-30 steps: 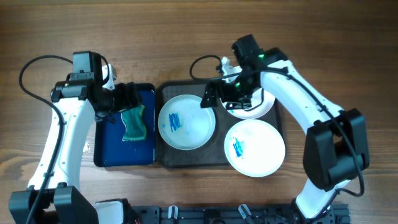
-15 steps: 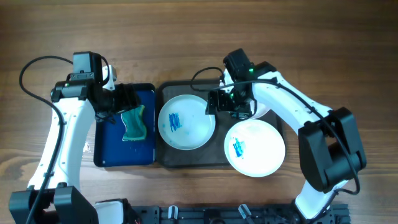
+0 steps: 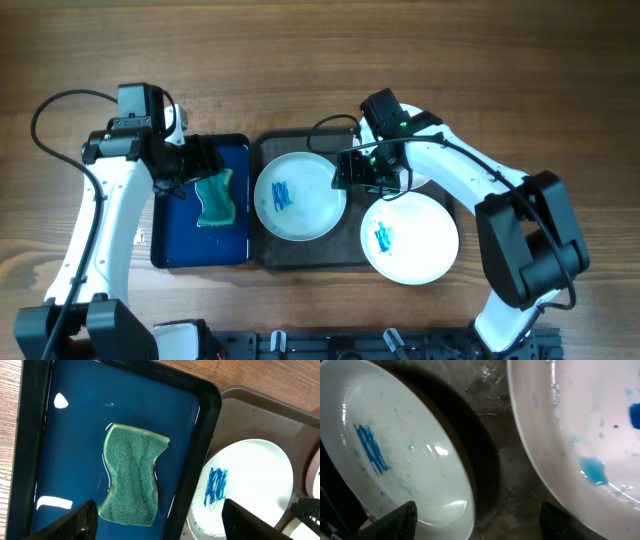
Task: Clean dirty plates on tray and stack at the side
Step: 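Grasp the middle plate's rim with the right gripper and tilt it, then grasp the green sponge in the blue tray with the left gripper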
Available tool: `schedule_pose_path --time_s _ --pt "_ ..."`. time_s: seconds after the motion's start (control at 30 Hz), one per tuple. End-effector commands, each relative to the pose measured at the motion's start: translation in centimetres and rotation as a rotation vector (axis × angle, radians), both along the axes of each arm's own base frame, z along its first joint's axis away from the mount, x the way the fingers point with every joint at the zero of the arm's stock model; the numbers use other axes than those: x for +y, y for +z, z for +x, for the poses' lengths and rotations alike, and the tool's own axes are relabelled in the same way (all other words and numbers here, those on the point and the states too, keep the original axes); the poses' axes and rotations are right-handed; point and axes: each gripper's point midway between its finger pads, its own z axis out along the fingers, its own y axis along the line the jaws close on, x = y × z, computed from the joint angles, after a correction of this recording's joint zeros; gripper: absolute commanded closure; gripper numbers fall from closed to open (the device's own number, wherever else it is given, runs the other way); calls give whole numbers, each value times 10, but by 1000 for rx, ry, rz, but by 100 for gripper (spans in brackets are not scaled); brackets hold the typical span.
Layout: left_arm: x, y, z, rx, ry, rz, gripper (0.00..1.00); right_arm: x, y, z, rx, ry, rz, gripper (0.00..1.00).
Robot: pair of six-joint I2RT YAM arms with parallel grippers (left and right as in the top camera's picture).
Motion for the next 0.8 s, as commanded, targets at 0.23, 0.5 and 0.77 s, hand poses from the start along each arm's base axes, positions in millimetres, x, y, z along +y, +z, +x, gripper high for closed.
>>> schedule_pose_path --time_s 0.23,0.5,0.77 --pt "1 4 3 -11 -3 5 28 23 -7 -15 49 24 50 31" --pt "1 4 3 -11 -2 5 36 42 -14 -28 59 24 12 52" --pt "1 4 3 -11 -2 4 46 30 -20 -22 38 -30 -63 88"
